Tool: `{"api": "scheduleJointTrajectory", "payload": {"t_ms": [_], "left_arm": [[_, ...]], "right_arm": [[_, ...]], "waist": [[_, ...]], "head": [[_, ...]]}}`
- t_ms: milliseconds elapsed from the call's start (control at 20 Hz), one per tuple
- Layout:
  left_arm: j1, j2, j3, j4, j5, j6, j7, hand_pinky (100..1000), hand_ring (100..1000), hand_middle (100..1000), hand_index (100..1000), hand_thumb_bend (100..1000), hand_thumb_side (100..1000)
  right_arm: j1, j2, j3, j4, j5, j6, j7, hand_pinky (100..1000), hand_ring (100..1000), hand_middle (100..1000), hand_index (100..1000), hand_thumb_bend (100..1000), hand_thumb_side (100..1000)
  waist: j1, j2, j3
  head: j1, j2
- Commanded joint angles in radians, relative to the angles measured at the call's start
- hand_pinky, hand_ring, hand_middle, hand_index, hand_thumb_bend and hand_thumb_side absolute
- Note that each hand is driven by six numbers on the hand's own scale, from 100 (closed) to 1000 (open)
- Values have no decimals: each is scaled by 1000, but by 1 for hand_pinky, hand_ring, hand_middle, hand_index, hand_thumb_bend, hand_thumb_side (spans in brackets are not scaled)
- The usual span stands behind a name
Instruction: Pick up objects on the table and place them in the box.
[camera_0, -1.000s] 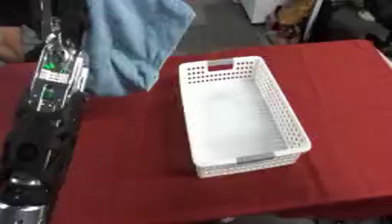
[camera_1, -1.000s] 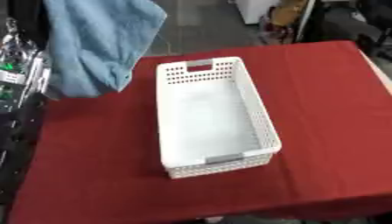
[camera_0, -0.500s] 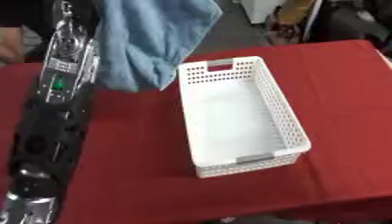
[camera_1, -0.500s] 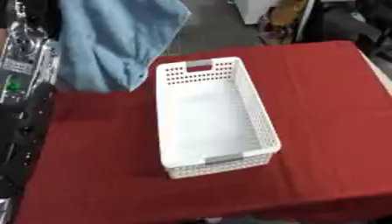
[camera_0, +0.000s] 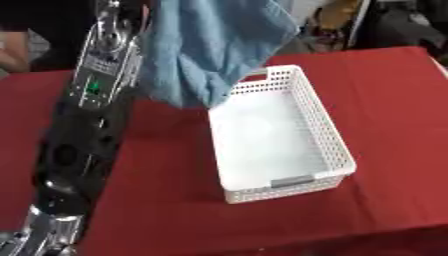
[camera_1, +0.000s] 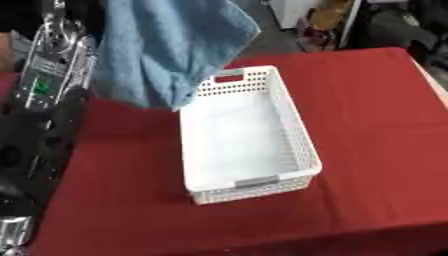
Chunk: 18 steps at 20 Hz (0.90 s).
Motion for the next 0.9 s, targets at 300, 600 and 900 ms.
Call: {"api": "scheduleJointTrajectory", "payload": {"t_ms": [300, 600, 900], "left_arm": [[-57, -51, -52, 56, -27, 8, -44, 100, 100, 192, 221, 100, 527], [-65, -83, -85, 145, -70, 14, -55, 100, 100, 193, 217, 100, 486], [-56, -100, -109, 282, -139, 16, -45, 100, 100, 204, 223, 100, 432]], "right_arm": [[-22, -12, 0, -10, -10, 0, 9, 813, 892, 870, 956, 100, 940], [-27, -10, 0, -10, -12, -2, 9, 813, 892, 870, 956, 100, 940], [-32, -9, -1, -10, -13, -4, 6, 813, 891, 869, 956, 100, 941]], "waist": [[-4, -6, -5], [-5, -2, -9], [-4, -1, -11]], "head": [[29, -1], [39, -1], [37, -1]]}}
